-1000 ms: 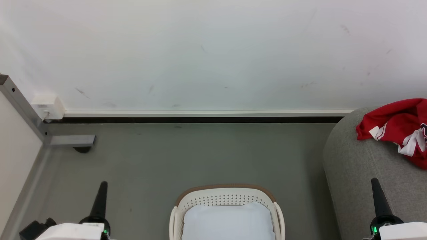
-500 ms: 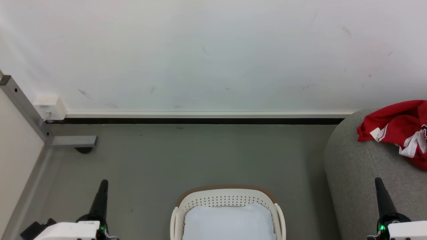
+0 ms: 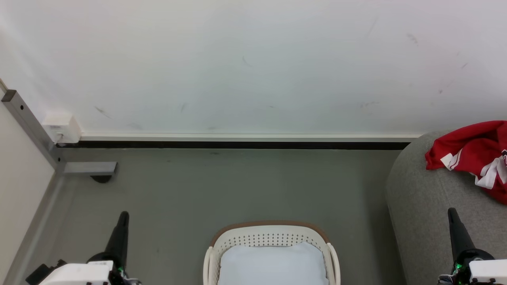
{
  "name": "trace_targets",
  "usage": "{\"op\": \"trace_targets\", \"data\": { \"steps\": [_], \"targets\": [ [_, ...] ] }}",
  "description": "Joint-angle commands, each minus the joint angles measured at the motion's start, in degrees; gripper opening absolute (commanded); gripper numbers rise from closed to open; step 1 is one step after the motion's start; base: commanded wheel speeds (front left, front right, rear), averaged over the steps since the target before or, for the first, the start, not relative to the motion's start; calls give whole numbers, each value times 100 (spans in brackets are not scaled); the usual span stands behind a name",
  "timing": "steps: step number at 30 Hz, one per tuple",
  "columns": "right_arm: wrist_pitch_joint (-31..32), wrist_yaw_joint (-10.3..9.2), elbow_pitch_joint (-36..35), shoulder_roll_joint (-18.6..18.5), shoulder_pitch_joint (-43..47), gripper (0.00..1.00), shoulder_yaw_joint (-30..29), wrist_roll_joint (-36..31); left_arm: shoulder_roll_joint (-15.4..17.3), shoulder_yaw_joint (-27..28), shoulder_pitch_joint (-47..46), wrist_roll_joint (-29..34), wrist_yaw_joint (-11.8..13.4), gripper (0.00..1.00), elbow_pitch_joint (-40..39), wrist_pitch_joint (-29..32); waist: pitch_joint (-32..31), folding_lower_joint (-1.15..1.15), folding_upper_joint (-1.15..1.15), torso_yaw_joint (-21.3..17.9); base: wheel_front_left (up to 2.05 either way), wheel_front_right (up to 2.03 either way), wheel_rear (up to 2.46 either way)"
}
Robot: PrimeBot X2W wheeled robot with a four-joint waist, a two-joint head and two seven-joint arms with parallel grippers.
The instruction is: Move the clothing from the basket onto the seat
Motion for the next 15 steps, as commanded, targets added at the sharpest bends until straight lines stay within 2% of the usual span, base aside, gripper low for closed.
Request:
{"op": "trace_targets", "data": {
  "steps": [1,15],
  "targets": [
    [23,-11,15,-49,-60,0,-28,113,16,36,-78,-155,19,0,-32,43,-3,0,0,3,0,0,0],
    [113,-13,49,-116,-115,0,-45,719,-7,77,-92,-647,28,0,-43,189,-33,0,0,31,0,0,0]
  ]
}}
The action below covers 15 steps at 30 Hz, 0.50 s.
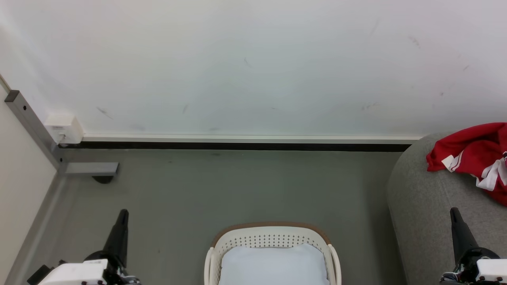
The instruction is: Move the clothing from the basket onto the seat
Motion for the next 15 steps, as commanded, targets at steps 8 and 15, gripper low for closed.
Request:
{"op": "trace_targets", "data": {
  "steps": [8,15],
  "targets": [
    [38,-12,33,-72,-86,0,-25,207,7,30,-62,-194,10,0,-28,61,-9,0,0,8,0,0,0],
    [28,-12,30,-76,-85,0,-13,218,7,30,-62,-194,10,0,-28,61,-9,0,0,8,0,0,0]
  ]
}}
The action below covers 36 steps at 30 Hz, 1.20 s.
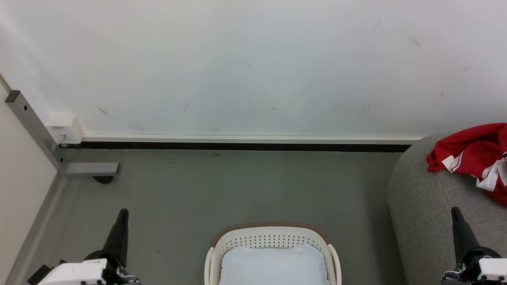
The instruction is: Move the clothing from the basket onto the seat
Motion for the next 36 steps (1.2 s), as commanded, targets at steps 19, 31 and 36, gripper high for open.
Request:
{"op": "trace_targets", "data": {
  "steps": [19,31,36],
  "targets": [
    [-22,-12,15,-51,-62,0,11,60,11,17,-52,-71,3,0,-21,21,0,0,0,0,0,0,0],
    [-35,-12,11,-60,-62,0,25,76,11,17,-52,-71,3,0,-22,21,1,0,0,0,0,0,0],
    [-35,-12,10,-62,-62,0,30,77,11,17,-52,-71,3,0,-22,21,1,0,0,0,0,0,0]
  ]
}}
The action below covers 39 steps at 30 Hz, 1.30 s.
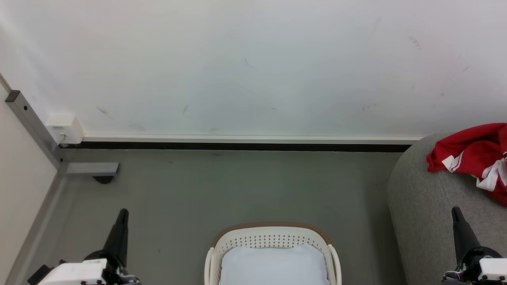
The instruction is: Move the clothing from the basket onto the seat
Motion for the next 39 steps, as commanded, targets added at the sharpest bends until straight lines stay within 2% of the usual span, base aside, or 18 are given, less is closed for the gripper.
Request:
{"op": "trace_targets", "data": {
  "steps": [1,39],
  "targets": [
    [-16,-12,11,-27,-61,0,2,49,11,17,-51,-71,3,0,-21,21,0,0,0,0,0,0,0],
    [-42,-12,-1,-52,-59,0,40,90,11,16,-51,-71,4,0,-21,21,0,0,0,0,0,0,0]
  ]
}}
